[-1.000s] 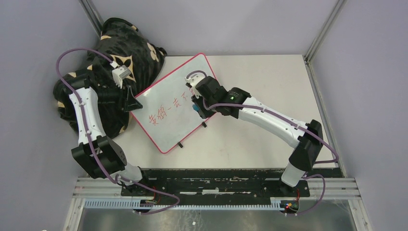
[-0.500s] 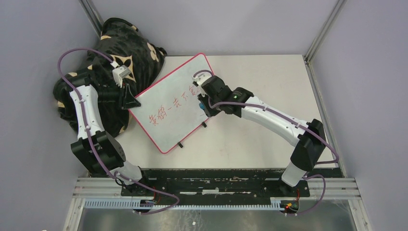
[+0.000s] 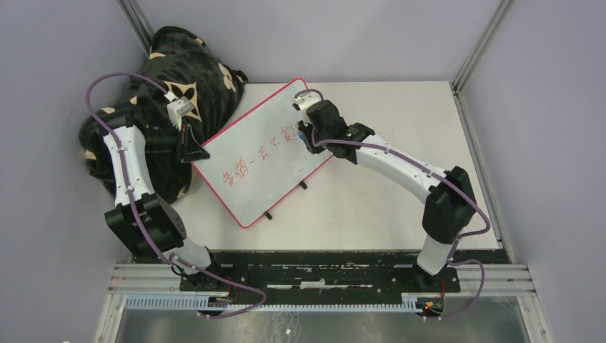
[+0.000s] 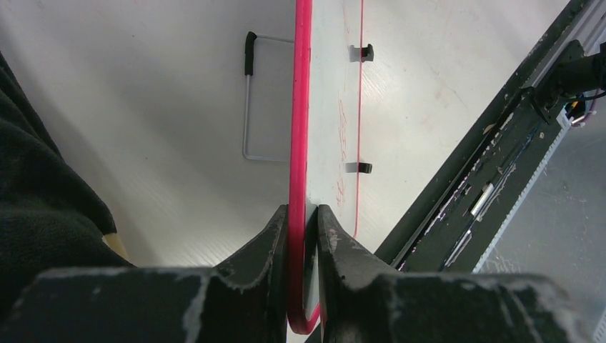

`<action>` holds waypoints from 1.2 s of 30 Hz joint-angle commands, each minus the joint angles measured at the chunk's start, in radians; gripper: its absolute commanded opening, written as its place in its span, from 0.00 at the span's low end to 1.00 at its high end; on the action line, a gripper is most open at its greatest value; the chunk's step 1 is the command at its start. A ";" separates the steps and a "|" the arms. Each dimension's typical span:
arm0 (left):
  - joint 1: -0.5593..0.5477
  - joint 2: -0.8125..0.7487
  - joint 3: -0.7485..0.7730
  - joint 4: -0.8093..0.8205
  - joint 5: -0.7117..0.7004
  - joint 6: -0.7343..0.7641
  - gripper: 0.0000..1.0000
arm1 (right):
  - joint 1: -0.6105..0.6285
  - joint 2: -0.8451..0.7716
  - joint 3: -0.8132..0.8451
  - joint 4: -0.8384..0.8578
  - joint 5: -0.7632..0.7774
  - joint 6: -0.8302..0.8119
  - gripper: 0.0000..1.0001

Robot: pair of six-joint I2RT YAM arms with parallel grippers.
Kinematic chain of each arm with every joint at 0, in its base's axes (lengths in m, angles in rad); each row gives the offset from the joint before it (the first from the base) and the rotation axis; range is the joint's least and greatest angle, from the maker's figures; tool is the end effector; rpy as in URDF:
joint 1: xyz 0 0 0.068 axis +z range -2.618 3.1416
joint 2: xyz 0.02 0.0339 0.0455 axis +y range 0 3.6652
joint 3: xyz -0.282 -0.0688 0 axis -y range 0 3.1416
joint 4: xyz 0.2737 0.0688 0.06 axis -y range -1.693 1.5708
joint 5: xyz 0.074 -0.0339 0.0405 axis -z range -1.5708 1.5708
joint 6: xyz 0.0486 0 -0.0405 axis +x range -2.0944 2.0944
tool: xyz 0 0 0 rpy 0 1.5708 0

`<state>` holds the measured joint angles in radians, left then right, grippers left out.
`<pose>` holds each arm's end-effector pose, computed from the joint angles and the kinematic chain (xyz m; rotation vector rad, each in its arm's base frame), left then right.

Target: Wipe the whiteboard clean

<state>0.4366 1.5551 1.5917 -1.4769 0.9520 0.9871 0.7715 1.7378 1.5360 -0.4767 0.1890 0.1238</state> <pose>0.2888 0.0911 0.3641 0.7014 2.1978 -0.8016 0.3231 0.3015 0.3191 -0.6184 2.1625 0.2732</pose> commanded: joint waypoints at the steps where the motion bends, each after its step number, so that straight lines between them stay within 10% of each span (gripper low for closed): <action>1: 0.002 0.026 -0.020 0.016 -0.053 0.095 0.03 | -0.062 0.091 0.079 0.131 -0.007 -0.010 0.01; 20: 0.001 0.033 -0.024 0.016 -0.096 0.139 0.03 | -0.202 0.263 0.241 0.302 -0.254 0.031 0.01; 36: 0.002 0.018 -0.019 0.015 -0.097 0.133 0.03 | 0.028 0.249 0.224 0.313 -0.300 0.035 0.01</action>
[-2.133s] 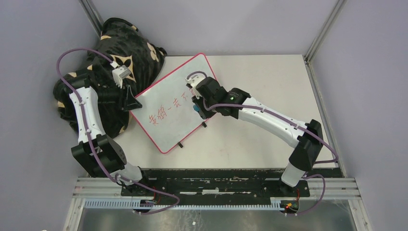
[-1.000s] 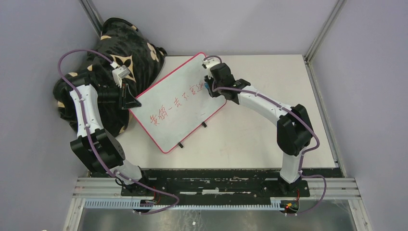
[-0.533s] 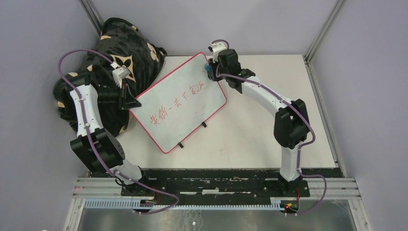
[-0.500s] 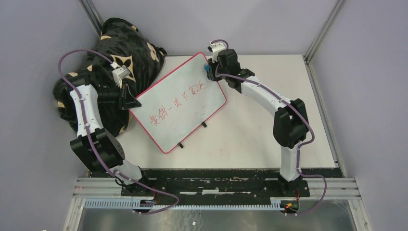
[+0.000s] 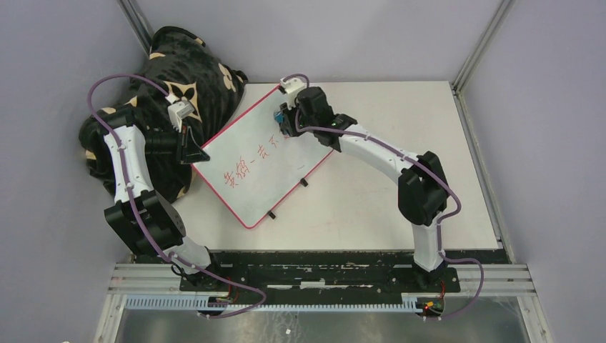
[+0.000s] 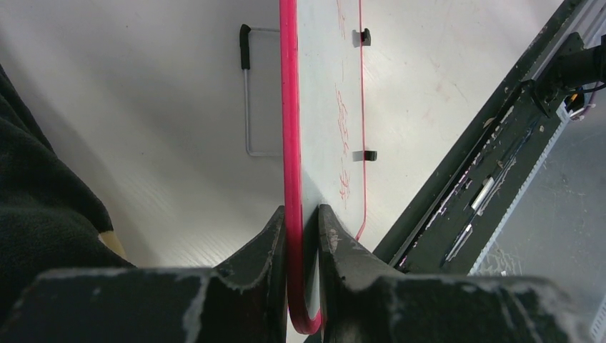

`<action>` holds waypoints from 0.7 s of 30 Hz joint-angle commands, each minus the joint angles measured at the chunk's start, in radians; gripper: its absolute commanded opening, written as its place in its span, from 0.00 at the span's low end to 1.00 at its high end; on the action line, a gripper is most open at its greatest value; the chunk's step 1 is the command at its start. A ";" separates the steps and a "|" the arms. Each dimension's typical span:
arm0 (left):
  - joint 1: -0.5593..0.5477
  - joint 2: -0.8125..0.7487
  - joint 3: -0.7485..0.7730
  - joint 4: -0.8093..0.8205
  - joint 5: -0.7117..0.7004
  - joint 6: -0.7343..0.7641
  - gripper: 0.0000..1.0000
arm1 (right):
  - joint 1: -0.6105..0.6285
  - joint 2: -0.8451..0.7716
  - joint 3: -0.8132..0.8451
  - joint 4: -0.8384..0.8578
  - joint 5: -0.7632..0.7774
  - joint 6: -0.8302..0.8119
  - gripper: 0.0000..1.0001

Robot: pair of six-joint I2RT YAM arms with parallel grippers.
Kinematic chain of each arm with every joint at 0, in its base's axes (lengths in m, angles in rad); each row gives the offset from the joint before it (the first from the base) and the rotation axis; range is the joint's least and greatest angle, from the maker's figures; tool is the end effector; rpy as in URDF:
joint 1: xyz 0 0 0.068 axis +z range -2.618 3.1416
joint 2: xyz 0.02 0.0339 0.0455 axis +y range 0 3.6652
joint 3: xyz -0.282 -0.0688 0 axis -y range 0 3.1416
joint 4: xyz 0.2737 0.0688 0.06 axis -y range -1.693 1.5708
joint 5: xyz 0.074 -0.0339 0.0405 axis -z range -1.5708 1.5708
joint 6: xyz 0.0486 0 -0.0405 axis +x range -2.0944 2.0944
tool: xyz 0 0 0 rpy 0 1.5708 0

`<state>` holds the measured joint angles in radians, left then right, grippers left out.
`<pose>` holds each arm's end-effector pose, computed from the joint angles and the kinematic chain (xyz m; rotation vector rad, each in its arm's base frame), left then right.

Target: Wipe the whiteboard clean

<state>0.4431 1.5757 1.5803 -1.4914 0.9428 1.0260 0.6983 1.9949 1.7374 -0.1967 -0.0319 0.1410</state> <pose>0.2910 0.0946 0.3546 0.7161 2.2136 -0.8144 0.4020 0.3395 0.3051 -0.5894 1.9851 0.5571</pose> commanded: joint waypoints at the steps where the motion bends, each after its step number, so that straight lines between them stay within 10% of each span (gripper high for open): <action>1: -0.005 -0.002 -0.009 0.029 -0.089 0.094 0.03 | 0.122 -0.002 0.028 0.034 -0.081 0.023 0.01; 21: -0.004 -0.017 -0.021 0.029 -0.101 0.106 0.03 | 0.155 0.005 0.021 -0.002 -0.001 -0.015 0.01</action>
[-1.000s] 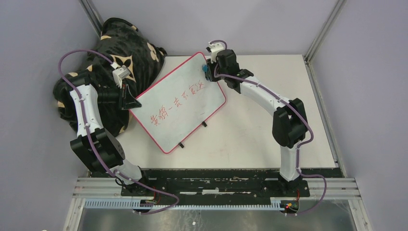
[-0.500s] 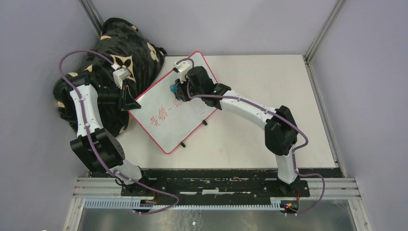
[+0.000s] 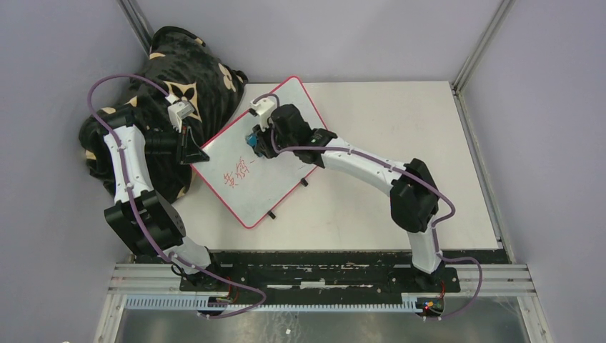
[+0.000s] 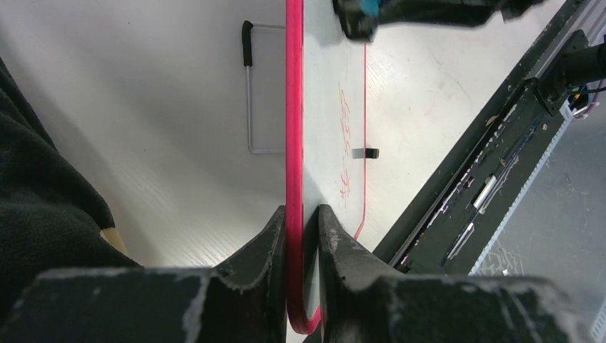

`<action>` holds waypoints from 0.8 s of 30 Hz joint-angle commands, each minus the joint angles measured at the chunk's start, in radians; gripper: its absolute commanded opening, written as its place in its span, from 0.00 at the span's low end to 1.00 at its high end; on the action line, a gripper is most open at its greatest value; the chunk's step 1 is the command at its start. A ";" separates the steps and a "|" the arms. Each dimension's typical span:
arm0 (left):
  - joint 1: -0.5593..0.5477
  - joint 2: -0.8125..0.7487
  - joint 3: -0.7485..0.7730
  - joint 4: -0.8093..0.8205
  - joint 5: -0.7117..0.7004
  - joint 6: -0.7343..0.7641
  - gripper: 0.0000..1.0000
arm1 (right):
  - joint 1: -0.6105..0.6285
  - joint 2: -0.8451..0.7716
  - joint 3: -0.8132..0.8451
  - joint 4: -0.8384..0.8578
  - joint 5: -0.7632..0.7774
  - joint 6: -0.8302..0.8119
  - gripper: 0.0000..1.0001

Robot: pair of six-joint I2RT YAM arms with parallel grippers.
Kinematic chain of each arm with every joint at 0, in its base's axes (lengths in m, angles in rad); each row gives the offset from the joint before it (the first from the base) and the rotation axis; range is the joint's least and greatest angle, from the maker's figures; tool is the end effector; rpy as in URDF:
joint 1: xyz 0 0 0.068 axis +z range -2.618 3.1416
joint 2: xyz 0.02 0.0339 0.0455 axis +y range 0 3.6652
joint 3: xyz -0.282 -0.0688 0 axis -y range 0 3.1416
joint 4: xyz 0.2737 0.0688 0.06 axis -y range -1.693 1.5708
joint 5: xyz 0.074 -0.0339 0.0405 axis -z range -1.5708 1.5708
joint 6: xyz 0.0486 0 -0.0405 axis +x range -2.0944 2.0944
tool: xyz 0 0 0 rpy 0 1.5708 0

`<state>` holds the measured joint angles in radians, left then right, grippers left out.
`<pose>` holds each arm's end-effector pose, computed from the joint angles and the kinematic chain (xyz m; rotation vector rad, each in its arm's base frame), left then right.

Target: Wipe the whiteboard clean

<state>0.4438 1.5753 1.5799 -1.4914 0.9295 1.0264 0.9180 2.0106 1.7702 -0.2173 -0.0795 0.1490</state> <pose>0.2907 0.0951 0.3540 0.7187 2.2255 -0.8037 0.3189 0.4234 0.3077 -0.8398 1.9362 0.7398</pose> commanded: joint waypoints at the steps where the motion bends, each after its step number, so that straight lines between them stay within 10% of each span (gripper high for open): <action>1: -0.005 -0.018 -0.020 0.029 -0.087 0.105 0.03 | -0.081 -0.018 -0.025 0.025 0.054 -0.027 0.01; 24: -0.006 -0.038 -0.031 0.029 -0.085 0.097 0.03 | -0.331 -0.026 -0.137 0.107 0.106 -0.009 0.01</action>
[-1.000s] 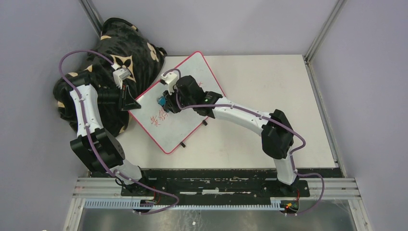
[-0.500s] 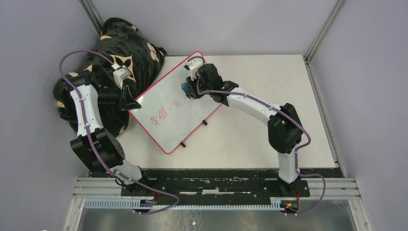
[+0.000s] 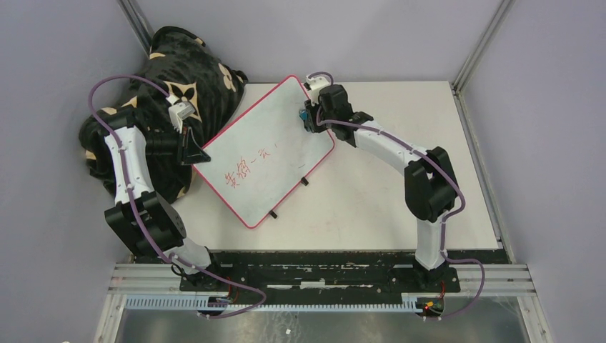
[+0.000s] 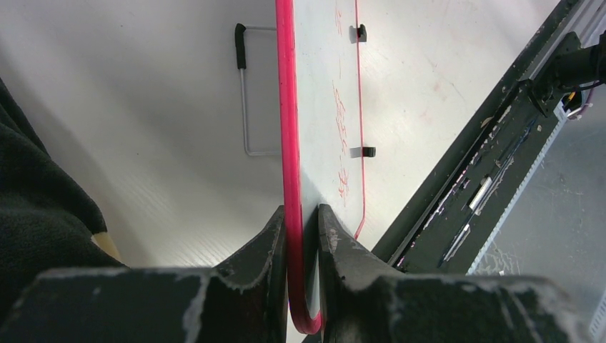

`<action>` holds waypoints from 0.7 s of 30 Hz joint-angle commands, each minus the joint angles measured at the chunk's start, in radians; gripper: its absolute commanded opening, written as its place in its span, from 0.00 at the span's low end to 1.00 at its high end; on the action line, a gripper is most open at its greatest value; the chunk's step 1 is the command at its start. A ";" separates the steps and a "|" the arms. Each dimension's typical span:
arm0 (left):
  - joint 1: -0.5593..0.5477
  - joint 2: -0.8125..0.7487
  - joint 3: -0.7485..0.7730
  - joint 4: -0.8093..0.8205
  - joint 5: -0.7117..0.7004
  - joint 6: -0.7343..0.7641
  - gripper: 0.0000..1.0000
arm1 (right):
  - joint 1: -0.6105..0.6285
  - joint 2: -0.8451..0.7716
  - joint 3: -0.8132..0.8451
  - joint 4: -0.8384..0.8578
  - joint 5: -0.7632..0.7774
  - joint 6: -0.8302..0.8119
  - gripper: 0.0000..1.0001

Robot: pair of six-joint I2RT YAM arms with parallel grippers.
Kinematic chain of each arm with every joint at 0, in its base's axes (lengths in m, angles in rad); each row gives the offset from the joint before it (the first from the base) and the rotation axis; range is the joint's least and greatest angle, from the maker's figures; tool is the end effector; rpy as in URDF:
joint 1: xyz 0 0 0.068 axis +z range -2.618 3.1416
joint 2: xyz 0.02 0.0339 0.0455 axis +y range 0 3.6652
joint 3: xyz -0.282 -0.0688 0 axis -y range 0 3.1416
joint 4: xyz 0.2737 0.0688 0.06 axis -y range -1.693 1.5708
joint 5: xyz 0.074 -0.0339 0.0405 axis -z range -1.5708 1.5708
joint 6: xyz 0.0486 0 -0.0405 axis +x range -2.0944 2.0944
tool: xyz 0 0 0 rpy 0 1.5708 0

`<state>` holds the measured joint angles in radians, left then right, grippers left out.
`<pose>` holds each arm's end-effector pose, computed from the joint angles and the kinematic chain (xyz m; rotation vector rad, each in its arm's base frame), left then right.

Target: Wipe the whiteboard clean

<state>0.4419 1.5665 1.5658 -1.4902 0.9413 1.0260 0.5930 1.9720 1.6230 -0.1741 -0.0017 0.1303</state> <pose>0.2886 0.0931 0.3530 0.7160 2.2171 -0.8176 0.4262 0.2873 0.2746 -0.4881 2.0674 0.4359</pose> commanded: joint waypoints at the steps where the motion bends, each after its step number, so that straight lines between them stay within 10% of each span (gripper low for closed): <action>1: -0.003 -0.029 -0.018 0.028 -0.096 0.097 0.03 | -0.004 0.011 0.011 0.063 0.012 0.020 0.01; 21: -0.004 -0.030 -0.024 0.028 -0.101 0.095 0.03 | 0.340 0.003 0.026 0.099 -0.065 0.081 0.01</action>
<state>0.4458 1.5547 1.5536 -1.4986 0.9234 1.0260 0.8223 1.9678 1.6009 -0.1284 0.0540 0.1551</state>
